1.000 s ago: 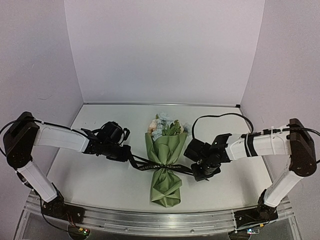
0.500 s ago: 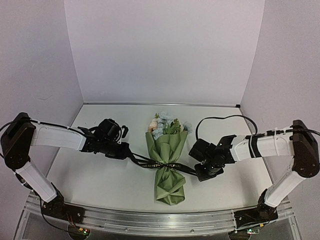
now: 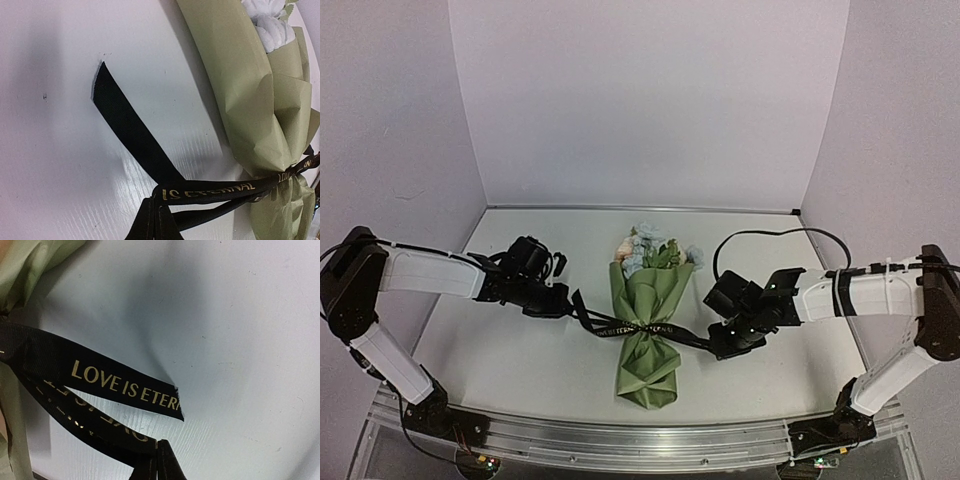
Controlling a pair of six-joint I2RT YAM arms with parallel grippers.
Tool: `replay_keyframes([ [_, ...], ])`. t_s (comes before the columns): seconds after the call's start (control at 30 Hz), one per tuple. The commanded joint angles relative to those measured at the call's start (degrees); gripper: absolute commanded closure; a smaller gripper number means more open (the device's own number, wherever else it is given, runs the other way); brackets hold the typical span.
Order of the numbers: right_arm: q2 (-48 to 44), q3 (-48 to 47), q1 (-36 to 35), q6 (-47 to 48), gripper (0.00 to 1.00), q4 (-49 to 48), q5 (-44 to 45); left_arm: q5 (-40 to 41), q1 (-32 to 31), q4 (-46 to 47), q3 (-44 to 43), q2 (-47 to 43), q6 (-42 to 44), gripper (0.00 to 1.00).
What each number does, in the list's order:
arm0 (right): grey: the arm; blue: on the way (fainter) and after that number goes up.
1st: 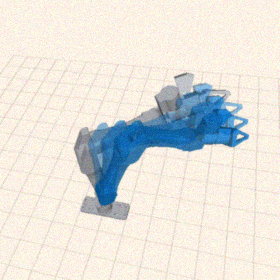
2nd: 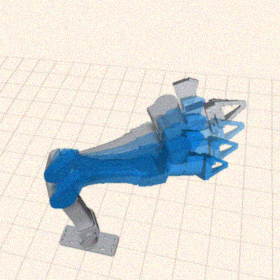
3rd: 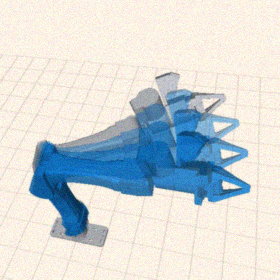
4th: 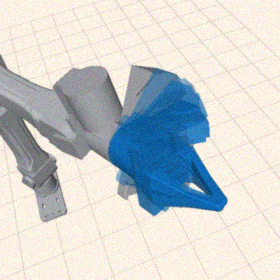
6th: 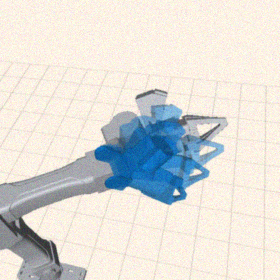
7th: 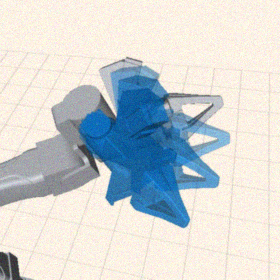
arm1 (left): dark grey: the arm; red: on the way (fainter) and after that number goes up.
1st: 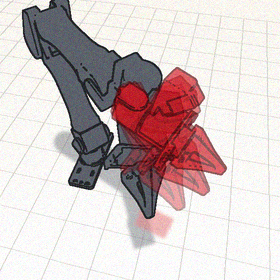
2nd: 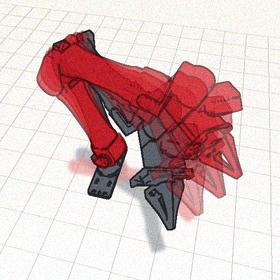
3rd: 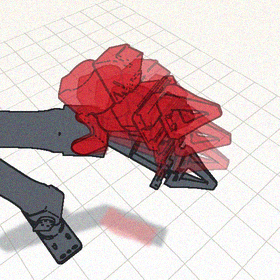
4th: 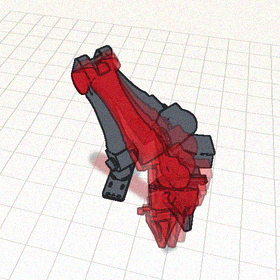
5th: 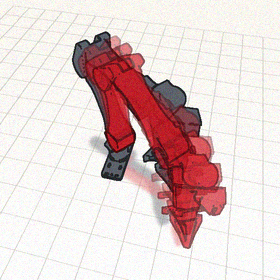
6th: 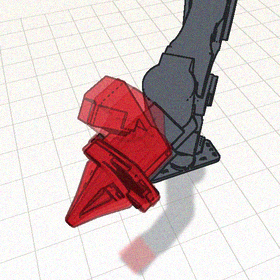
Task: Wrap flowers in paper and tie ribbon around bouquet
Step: Adjust the ribbon on the folded bouquet.
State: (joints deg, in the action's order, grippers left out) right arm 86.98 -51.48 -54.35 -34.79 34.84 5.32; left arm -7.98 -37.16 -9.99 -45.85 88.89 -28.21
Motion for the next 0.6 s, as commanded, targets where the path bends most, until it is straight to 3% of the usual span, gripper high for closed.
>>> replay_keyframes([
  [0.0,0.14,2.6,1.33,-1.58,1.0,16.35,6.45,10.14,5.48,-4.96,2.58,-2.47,-0.07,1.0],
  [0.47,4.98,-2.25,-1.37,-3.21,1.0,15.86,0.3,0.0,3.44,1.3,3.13,-3.34,3.81,1.0],
  [0.57,5.06,-3.25,-1.38,-3.34,0.89,15.6,-1.03,-0.81,2.54,1.64,2.71,-3.63,4.15,0.97],
])
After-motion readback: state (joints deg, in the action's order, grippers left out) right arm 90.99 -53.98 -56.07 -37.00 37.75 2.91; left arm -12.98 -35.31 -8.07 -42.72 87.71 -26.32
